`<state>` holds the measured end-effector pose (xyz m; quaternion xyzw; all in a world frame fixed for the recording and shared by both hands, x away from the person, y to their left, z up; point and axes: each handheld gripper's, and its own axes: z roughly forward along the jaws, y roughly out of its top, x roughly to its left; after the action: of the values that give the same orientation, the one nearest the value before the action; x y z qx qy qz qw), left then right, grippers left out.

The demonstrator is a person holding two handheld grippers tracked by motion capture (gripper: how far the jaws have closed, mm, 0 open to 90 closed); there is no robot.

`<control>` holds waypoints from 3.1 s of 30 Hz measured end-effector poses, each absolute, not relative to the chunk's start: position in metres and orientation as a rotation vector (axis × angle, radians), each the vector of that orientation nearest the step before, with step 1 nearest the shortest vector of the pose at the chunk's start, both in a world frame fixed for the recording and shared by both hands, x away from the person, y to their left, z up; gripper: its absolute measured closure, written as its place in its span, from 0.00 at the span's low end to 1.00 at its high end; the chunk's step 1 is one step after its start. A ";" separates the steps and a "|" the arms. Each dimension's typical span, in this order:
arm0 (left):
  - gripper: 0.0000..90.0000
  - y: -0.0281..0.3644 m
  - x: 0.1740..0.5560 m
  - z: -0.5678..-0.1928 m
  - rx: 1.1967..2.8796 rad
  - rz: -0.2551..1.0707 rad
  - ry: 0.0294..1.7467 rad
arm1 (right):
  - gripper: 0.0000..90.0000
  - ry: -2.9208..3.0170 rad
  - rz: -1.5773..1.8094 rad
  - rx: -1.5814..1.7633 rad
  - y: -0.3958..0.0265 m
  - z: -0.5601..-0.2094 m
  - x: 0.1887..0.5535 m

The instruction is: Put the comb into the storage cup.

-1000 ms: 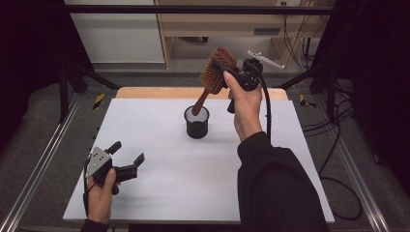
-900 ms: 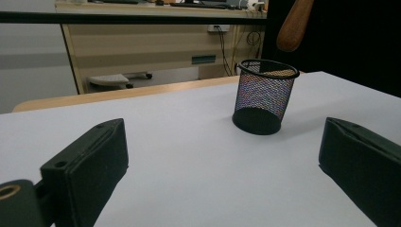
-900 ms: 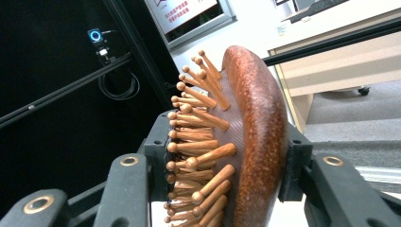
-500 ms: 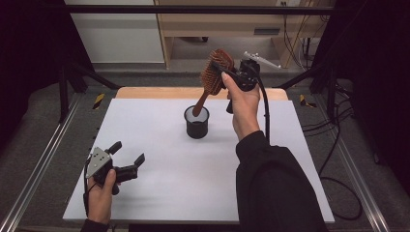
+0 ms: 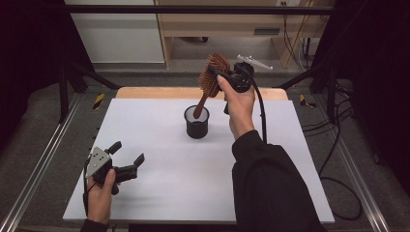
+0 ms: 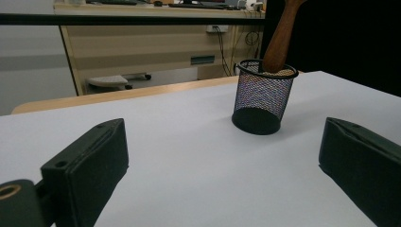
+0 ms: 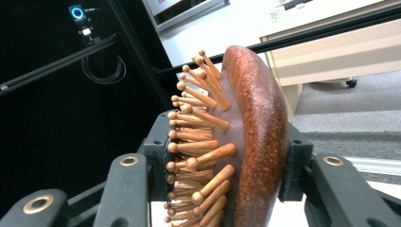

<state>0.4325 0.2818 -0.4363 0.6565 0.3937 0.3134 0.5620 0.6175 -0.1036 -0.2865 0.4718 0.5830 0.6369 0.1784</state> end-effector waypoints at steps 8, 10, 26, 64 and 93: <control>0.03 0.282 0.434 -0.437 1.550 0.734 0.930 | 0.57 1.665 1.769 1.349 -0.097 -0.301 0.623; 0.03 0.282 0.434 -0.437 1.547 0.734 0.929 | 0.57 1.668 1.765 1.356 -0.096 -0.304 0.624; 0.03 0.281 0.435 -0.437 1.554 0.726 0.923 | 0.57 1.708 1.725 1.378 -0.089 -0.330 0.629; 0.03 0.280 0.434 -0.437 1.565 0.719 0.915 | 0.56 1.746 1.730 1.419 -0.081 -0.355 0.634; 0.03 0.279 0.434 -0.438 1.570 0.716 0.912 | 0.55 1.755 1.749 1.436 -0.080 -0.361 0.638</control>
<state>0.4343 0.2793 -0.4377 0.6661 0.3869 0.3040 0.5605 0.6383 -0.0801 -0.3608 0.4965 0.6070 0.6049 0.1387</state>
